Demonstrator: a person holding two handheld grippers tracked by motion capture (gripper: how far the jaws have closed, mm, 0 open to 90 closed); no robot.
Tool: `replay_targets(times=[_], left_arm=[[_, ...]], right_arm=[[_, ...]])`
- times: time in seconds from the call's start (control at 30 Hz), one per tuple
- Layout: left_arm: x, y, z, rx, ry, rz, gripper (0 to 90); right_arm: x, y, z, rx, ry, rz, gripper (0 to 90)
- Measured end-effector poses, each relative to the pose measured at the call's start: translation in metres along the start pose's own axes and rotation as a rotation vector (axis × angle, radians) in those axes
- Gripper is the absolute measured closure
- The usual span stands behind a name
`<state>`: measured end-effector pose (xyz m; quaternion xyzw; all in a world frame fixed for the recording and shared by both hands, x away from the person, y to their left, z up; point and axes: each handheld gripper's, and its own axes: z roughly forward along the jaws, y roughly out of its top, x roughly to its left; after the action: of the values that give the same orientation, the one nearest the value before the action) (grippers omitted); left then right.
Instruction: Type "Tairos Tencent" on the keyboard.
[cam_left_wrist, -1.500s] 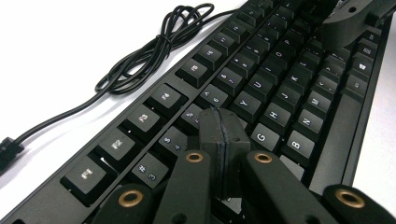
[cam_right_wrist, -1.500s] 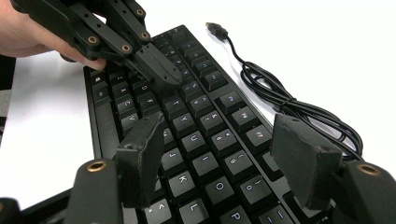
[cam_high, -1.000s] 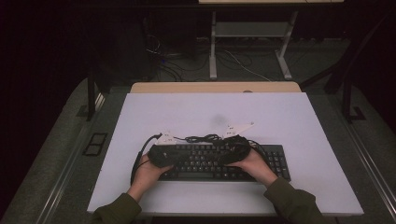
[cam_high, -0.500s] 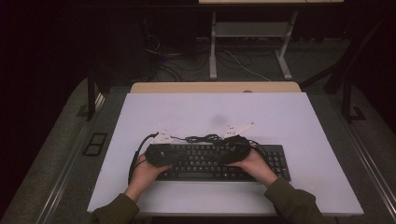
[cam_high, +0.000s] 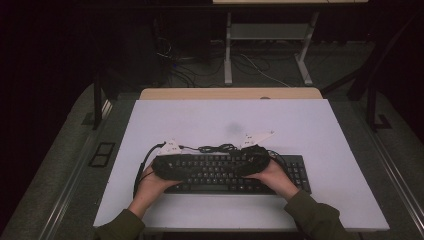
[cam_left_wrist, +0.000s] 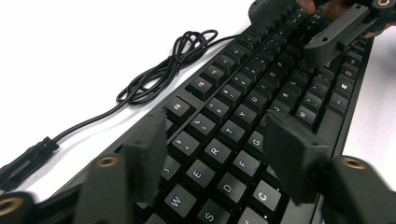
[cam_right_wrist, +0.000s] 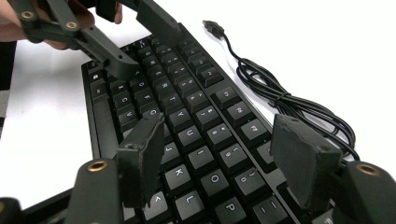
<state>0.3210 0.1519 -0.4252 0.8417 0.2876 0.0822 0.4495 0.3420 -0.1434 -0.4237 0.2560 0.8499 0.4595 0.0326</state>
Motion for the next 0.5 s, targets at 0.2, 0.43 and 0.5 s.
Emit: replay_targets(times=[0.2, 0.43, 0.5], left_arm=[[-0.0004, -0.0008, -0.0013, -0.003, 0.019, 0.015, 23.5], [-0.0006, -0.0015, -0.0022, -0.008, 0.041, -0.002, 14.2], [-0.0003, -0.0016, -0.0026, -0.008, 0.041, -0.001, 14.1]], right_arm=[[-0.0016, -0.0017, -0.0023, 0.004, -0.003, 0.006, 36.3], [-0.0033, -0.0054, -0.0048, 0.015, 0.003, 0.006, 41.2], [-0.0037, -0.0065, -0.0053, 0.021, 0.005, 0.003, 44.3]])
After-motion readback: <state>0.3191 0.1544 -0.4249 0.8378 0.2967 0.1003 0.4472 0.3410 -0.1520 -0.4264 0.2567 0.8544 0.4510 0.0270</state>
